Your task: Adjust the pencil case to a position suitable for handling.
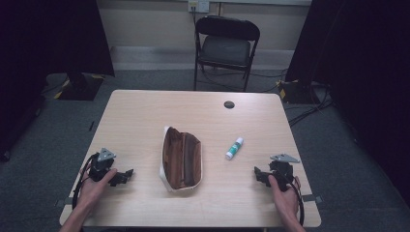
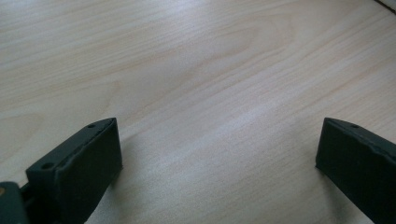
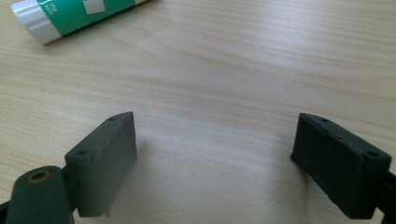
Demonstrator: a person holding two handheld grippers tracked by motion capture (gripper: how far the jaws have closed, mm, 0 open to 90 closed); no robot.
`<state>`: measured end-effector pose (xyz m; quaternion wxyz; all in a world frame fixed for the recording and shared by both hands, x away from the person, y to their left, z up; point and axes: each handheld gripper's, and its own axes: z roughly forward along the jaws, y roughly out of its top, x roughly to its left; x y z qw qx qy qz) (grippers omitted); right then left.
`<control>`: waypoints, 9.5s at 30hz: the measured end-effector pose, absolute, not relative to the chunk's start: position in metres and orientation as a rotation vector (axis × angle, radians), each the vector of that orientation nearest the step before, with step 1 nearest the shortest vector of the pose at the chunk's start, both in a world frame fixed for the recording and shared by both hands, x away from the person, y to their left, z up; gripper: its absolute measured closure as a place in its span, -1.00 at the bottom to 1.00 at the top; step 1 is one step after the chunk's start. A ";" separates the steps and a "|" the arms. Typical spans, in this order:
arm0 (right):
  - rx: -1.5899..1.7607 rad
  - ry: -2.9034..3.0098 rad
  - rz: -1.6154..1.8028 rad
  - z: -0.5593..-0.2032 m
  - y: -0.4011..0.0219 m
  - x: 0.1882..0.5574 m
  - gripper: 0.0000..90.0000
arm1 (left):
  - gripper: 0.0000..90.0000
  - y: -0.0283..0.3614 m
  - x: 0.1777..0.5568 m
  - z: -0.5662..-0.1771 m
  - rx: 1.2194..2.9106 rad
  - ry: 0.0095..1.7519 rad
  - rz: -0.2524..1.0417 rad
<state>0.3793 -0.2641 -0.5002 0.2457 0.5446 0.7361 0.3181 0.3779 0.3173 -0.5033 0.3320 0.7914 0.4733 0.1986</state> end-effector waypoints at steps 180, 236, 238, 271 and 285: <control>1.451 2.078 0.872 -0.501 -0.266 0.381 -0.91 | 0.62 0.254 0.361 -0.452 1.947 0.932 0.294; 1.451 2.079 0.873 -0.501 -0.266 0.382 -0.92 | -0.21 0.264 0.380 -0.444 1.898 0.988 0.228; 1.450 2.079 0.874 -0.501 -0.266 0.382 -0.92 | -0.24 0.267 0.377 -0.445 1.899 0.997 0.226; 1.390 2.101 0.938 -0.489 -0.253 0.377 -0.64 | -0.66 0.291 0.382 -0.495 2.125 1.189 0.461; 1.237 2.141 1.034 -0.466 -0.210 0.402 -0.50 | -0.89 0.293 0.383 -0.503 2.090 1.161 0.505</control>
